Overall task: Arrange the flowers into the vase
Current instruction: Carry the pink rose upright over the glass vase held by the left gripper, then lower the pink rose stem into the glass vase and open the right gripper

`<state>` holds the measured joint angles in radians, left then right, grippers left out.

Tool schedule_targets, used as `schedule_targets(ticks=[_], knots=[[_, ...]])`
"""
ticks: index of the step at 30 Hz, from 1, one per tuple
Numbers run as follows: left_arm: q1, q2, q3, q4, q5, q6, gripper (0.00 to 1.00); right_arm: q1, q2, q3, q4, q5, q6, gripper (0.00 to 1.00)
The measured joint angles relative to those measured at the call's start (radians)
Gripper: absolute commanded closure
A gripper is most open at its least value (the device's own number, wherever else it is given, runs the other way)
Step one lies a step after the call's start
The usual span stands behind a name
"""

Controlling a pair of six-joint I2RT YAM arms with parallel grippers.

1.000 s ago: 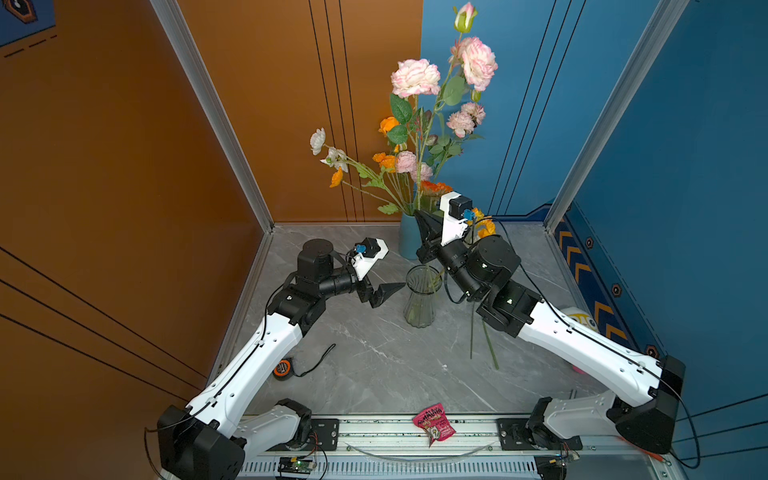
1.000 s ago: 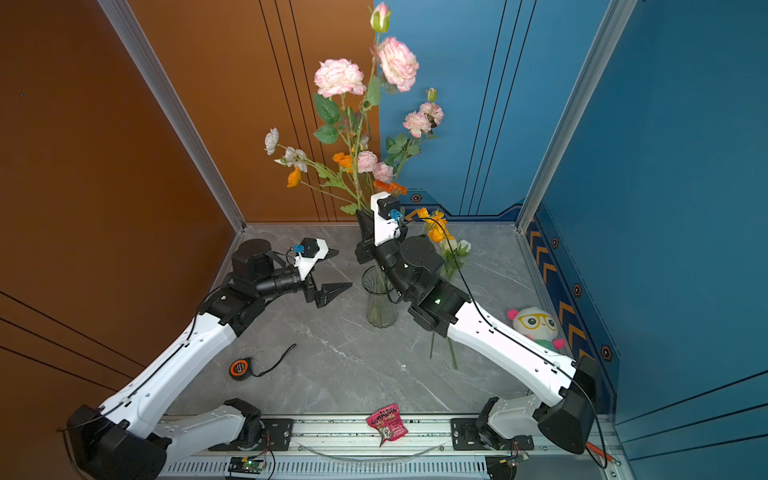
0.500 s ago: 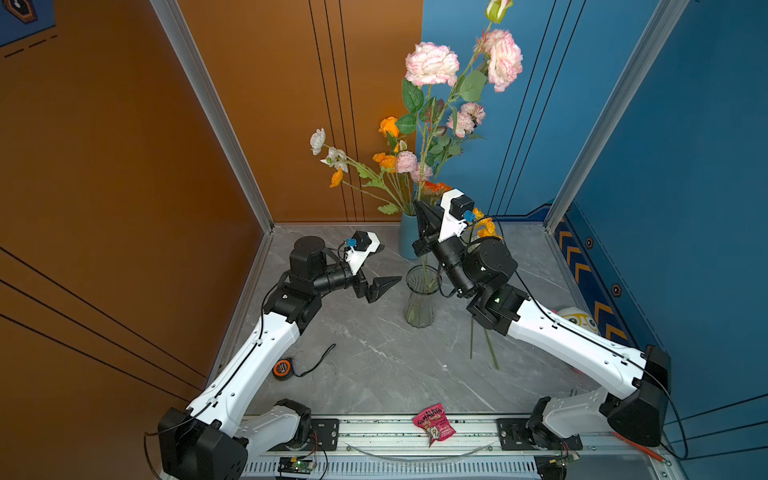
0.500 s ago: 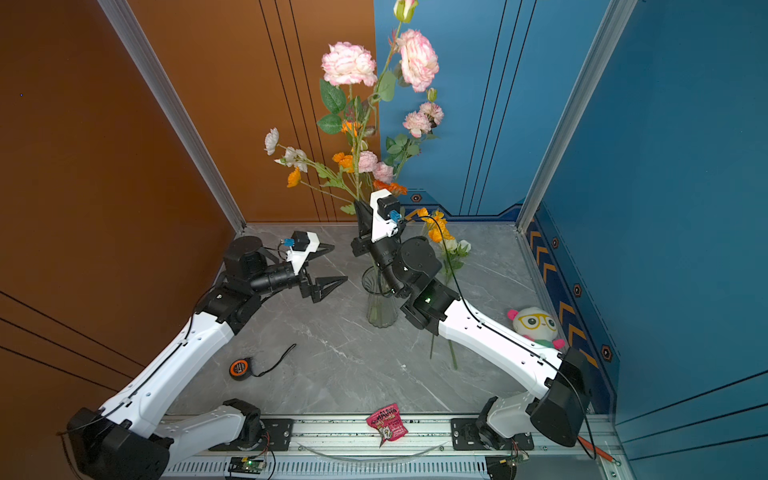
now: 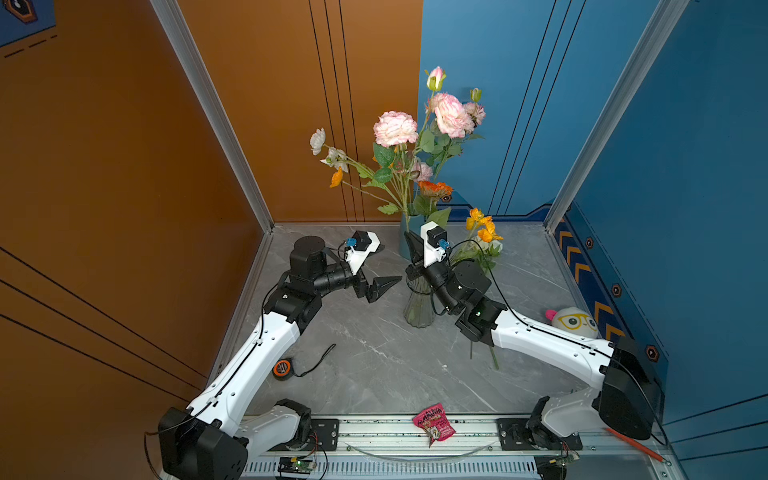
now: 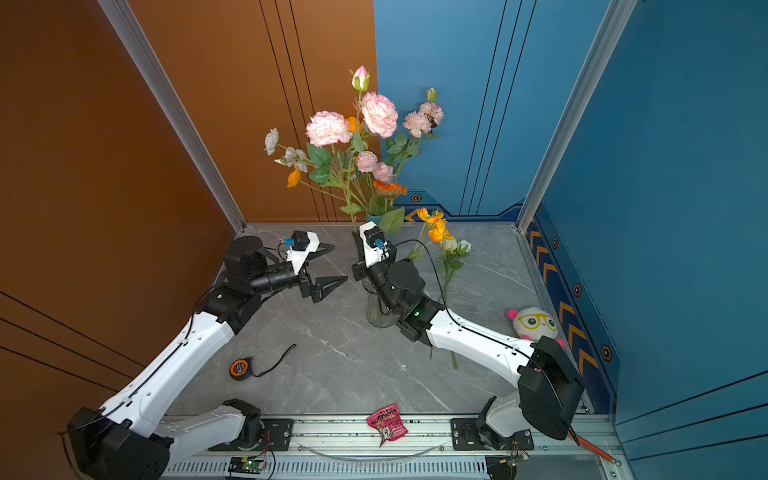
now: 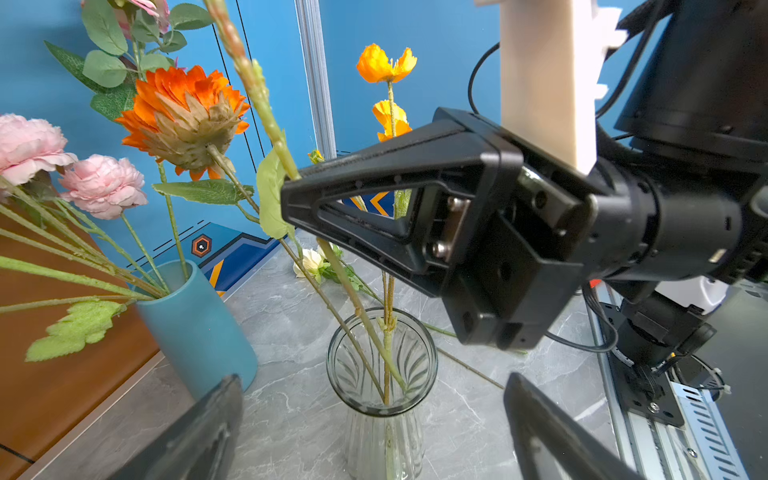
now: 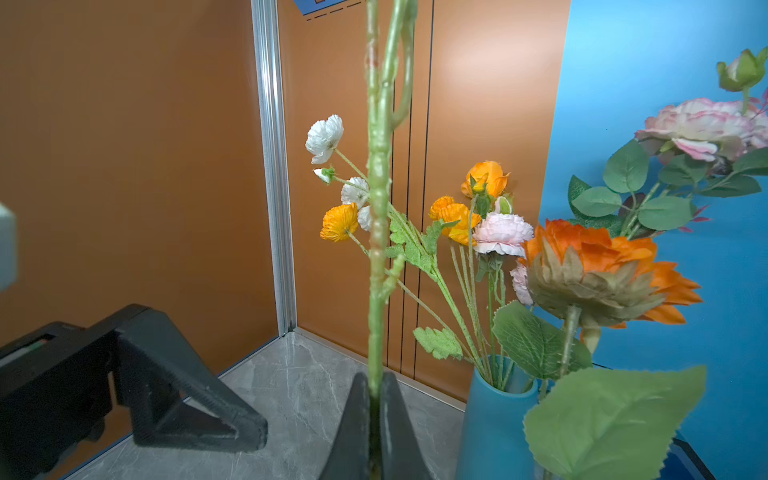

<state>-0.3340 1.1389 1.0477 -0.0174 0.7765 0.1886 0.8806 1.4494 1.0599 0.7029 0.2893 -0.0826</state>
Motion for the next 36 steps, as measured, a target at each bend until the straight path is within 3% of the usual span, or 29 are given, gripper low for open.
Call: schedule_targets(ticks=[8,23,36], knots=[[0.002,0.0,0.0,0.0,0.003,-0.003,0.02,0.0,0.012,-0.073,0.05,0.007,-0.016,0.99],[0.013,0.0,0.0,0.0,0.014,-0.008,0.02,0.011,0.086,-0.168,0.13,0.125,0.005,0.96],[0.013,0.004,0.0,0.003,0.015,-0.024,0.02,0.051,0.102,-0.229,0.171,0.196,0.008,0.87]])
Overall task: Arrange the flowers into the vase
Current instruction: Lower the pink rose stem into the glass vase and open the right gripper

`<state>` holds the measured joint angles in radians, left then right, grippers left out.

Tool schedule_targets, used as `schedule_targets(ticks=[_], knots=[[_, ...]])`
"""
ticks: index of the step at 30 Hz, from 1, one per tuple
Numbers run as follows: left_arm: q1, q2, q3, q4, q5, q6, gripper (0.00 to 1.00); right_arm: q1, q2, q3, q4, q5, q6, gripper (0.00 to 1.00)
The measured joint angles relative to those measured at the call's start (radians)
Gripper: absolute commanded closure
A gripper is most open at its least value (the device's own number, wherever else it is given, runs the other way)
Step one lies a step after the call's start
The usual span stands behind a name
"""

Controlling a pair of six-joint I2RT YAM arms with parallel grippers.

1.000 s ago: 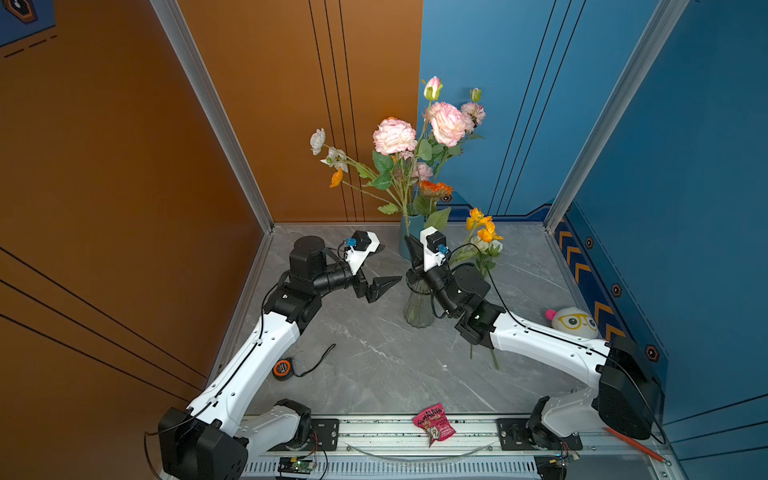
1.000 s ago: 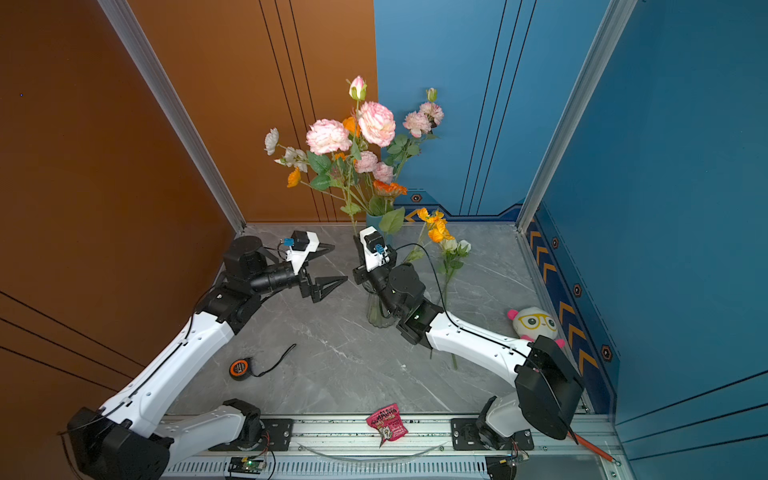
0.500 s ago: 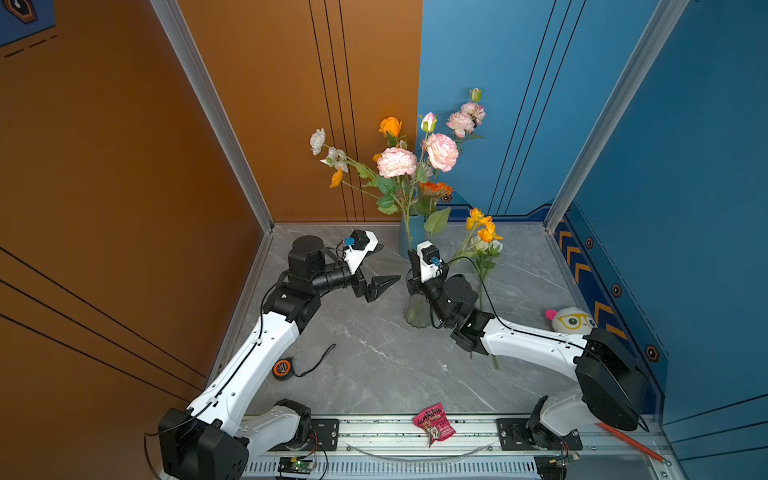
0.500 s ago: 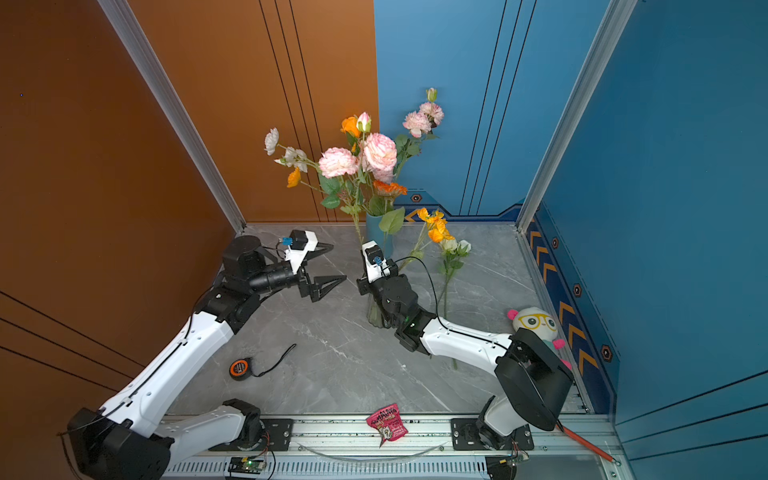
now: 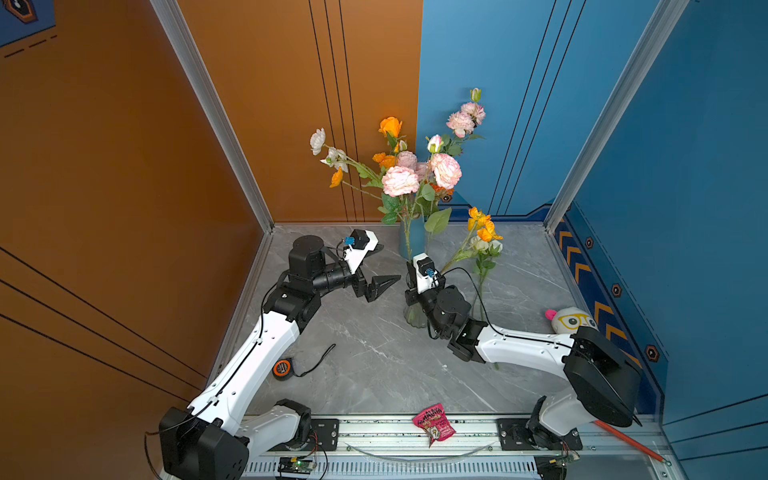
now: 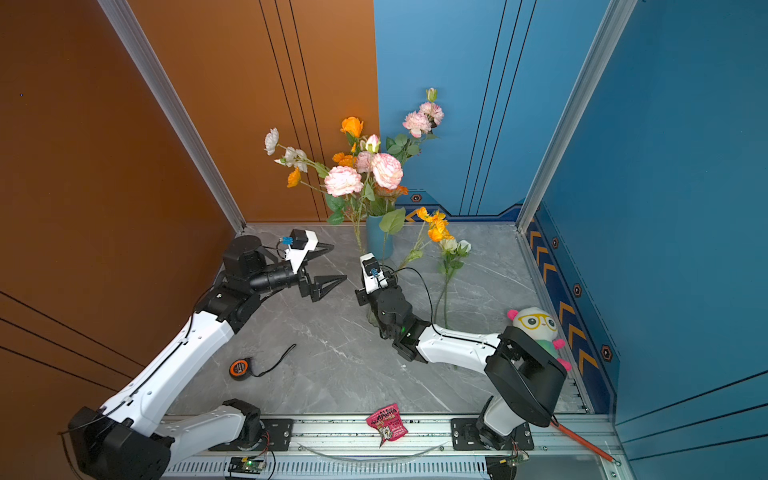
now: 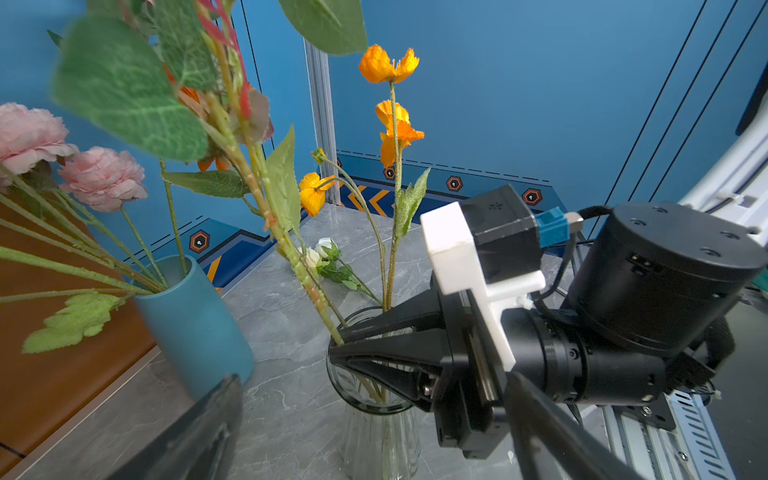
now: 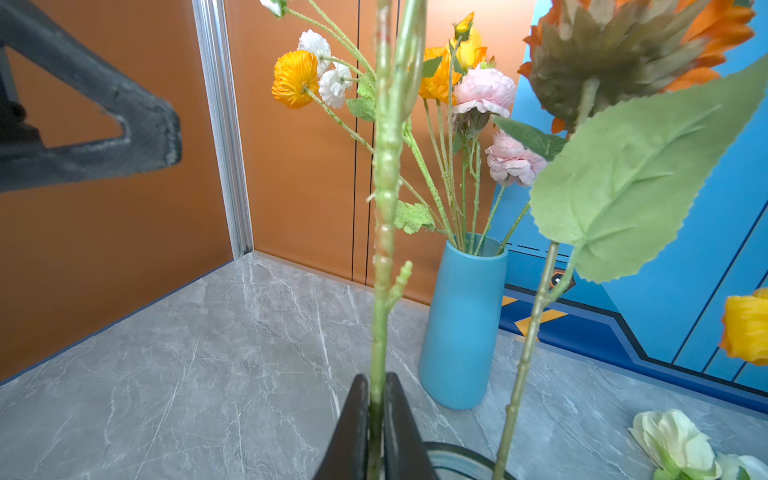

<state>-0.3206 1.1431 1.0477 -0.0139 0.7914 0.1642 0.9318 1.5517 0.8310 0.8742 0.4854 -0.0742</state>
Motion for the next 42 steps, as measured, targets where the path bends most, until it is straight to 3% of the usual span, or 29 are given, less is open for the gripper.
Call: schedule_targets(ticks=[21,28,30,39,42], knots=[[0.0,0.006,0.0,0.001,0.011,-0.007,0.02,0.03,-0.008,-0.025,0.001,0.044,0.0,0.83],[0.0,0.011,0.0,0.003,0.024,-0.009,0.02,0.032,-0.069,-0.061,0.0,0.066,0.0,0.77],[0.0,0.015,0.0,0.003,0.026,-0.011,0.02,0.032,-0.092,-0.063,-0.002,0.07,0.0,0.72],[-0.049,0.04,0.0,0.004,0.017,-0.023,0.02,0.063,-0.279,-0.063,-0.114,0.098,-0.011,0.17],[-0.116,0.044,-0.005,0.008,-0.025,-0.01,0.02,0.074,-0.378,-0.063,-0.215,0.12,0.009,0.12]])
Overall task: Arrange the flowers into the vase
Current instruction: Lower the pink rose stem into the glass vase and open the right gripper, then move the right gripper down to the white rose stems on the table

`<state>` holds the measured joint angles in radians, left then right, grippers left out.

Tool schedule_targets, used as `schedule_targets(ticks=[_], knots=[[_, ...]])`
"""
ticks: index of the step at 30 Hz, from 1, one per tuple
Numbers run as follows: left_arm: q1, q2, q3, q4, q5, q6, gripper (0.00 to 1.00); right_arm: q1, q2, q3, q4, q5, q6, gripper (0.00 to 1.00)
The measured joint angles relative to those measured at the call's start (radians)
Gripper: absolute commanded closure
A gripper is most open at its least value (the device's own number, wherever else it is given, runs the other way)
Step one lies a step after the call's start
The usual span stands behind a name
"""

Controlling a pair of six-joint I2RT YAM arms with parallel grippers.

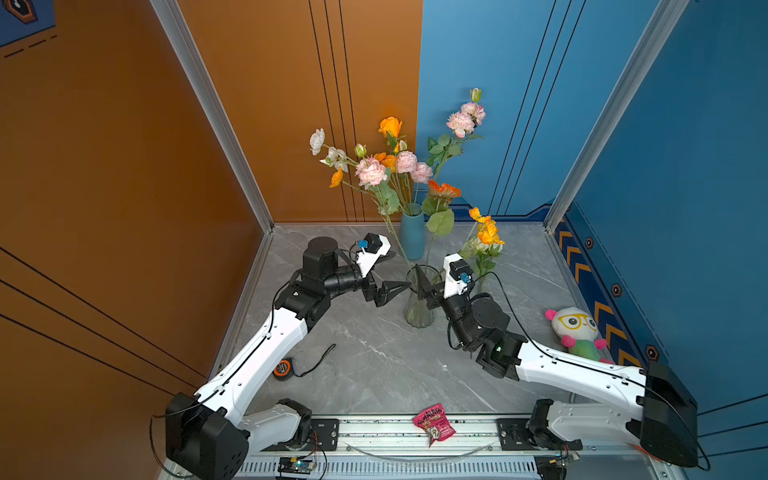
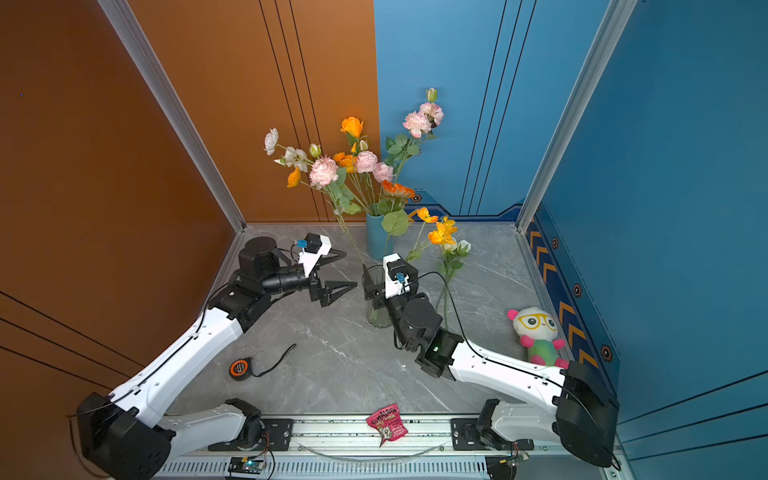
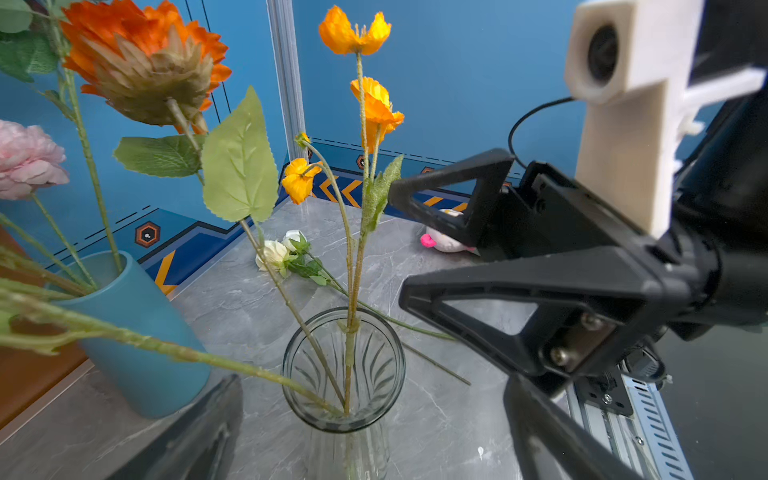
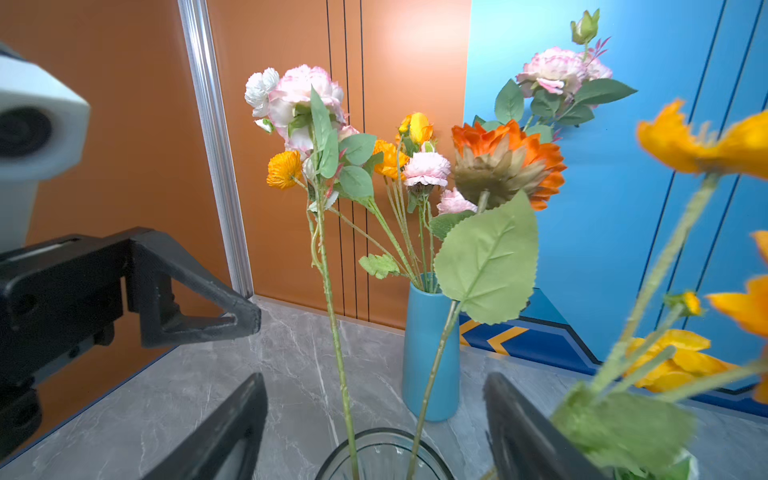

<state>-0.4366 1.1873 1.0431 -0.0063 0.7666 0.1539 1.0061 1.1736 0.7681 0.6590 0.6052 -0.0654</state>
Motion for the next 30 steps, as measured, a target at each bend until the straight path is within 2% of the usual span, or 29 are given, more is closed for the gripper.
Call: schedule_targets(ticks=[7,11,14,17,19,22,24,27,30], knots=[[-0.196,-0.003,-0.069,0.003,-0.132,0.072,0.02,-0.029,-0.26,-0.056,-0.299,0.12,0.155,0.15],[-0.284,-0.003,-0.08,0.003,-0.174,0.111,0.02,-0.107,-0.422,-0.124,-0.504,0.156,0.308,0.15],[-0.327,0.003,-0.08,0.002,-0.183,0.129,0.02,-0.204,-0.523,-0.176,-0.633,0.145,0.429,0.17],[-0.353,0.023,-0.08,-0.013,-0.184,0.146,0.02,-0.362,-0.555,-0.209,-0.732,0.055,0.555,0.27],[-0.365,0.04,-0.08,-0.029,-0.184,0.157,0.02,-0.473,-0.523,-0.221,-0.777,-0.04,0.625,0.28],[-0.383,0.06,-0.08,-0.055,-0.188,0.172,0.02,-0.637,-0.392,-0.216,-0.809,-0.236,0.706,0.32],[-0.393,0.069,-0.079,-0.074,-0.191,0.183,0.02,-0.721,-0.261,-0.195,-0.821,-0.377,0.74,0.41],[-0.404,0.079,-0.071,-0.099,-0.195,0.198,0.02,-0.788,-0.081,-0.164,-0.811,-0.554,0.774,0.47],[-0.41,0.084,-0.065,-0.112,-0.202,0.206,0.02,-0.817,0.046,-0.161,-0.752,-0.677,0.801,0.52]])
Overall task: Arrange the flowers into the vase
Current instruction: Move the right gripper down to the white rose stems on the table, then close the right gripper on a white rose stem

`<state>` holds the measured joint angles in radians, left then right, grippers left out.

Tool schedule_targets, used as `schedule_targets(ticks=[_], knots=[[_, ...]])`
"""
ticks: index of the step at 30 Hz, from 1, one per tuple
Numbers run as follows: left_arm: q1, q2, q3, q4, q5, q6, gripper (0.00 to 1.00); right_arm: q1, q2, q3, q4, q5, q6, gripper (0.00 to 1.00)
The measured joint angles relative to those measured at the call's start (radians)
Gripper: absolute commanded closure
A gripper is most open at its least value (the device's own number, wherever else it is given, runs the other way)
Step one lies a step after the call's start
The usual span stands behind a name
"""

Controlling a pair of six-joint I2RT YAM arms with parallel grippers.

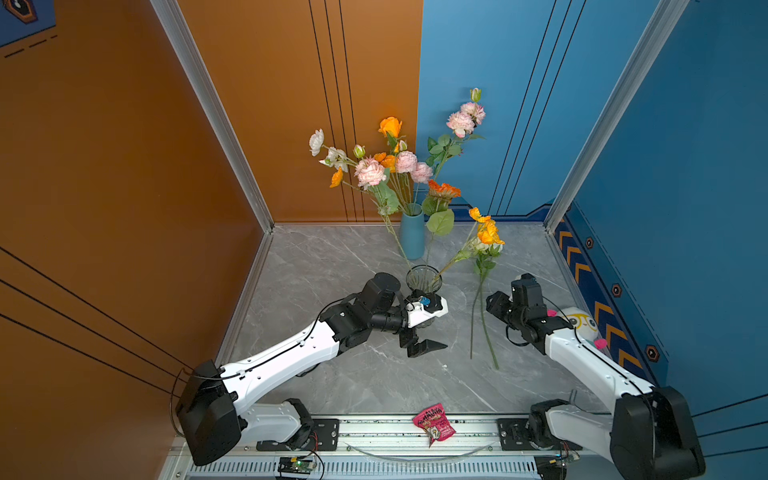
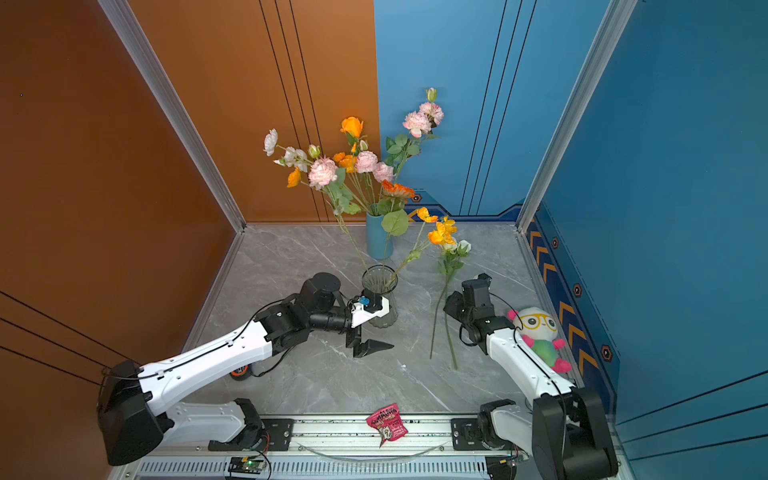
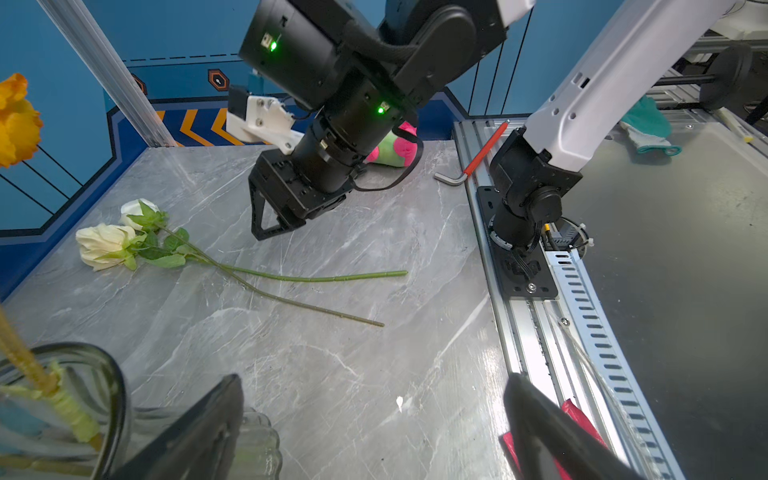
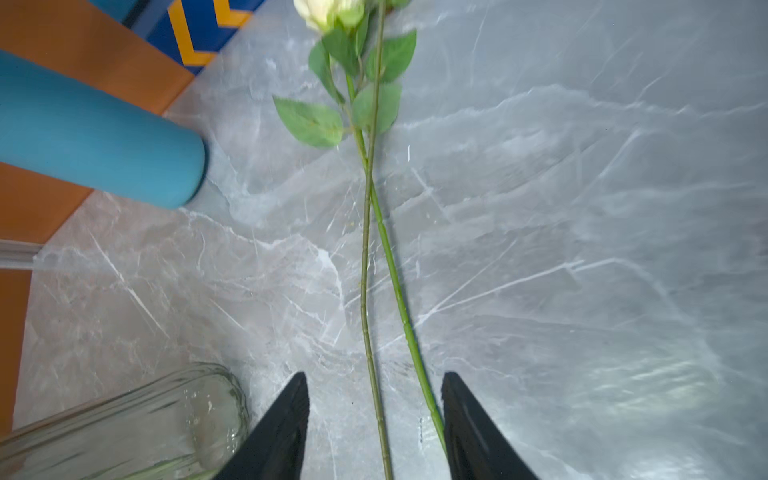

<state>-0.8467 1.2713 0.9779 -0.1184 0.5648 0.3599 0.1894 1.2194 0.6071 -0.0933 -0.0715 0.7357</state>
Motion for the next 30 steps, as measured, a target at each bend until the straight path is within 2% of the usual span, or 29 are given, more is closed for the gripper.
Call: schedule_targets(ticks=[5,11,23,30], knots=[[-0.007,0.004,0.0,-0.016,-0.011,0.016,0.02,-0.019,0.178,0.028,0.124,-0.113,0.049,0.56],[-0.01,0.008,0.006,-0.032,-0.018,0.019,0.02,-0.021,0.312,0.082,0.219,-0.142,0.077,0.61],[-0.011,0.008,0.006,-0.036,-0.027,0.03,0.02,-0.027,0.435,0.151,0.254,-0.134,0.082,0.66],[-0.011,0.008,0.006,-0.036,-0.028,0.031,0.02,-0.026,0.448,0.165,0.25,-0.107,0.076,0.66]])
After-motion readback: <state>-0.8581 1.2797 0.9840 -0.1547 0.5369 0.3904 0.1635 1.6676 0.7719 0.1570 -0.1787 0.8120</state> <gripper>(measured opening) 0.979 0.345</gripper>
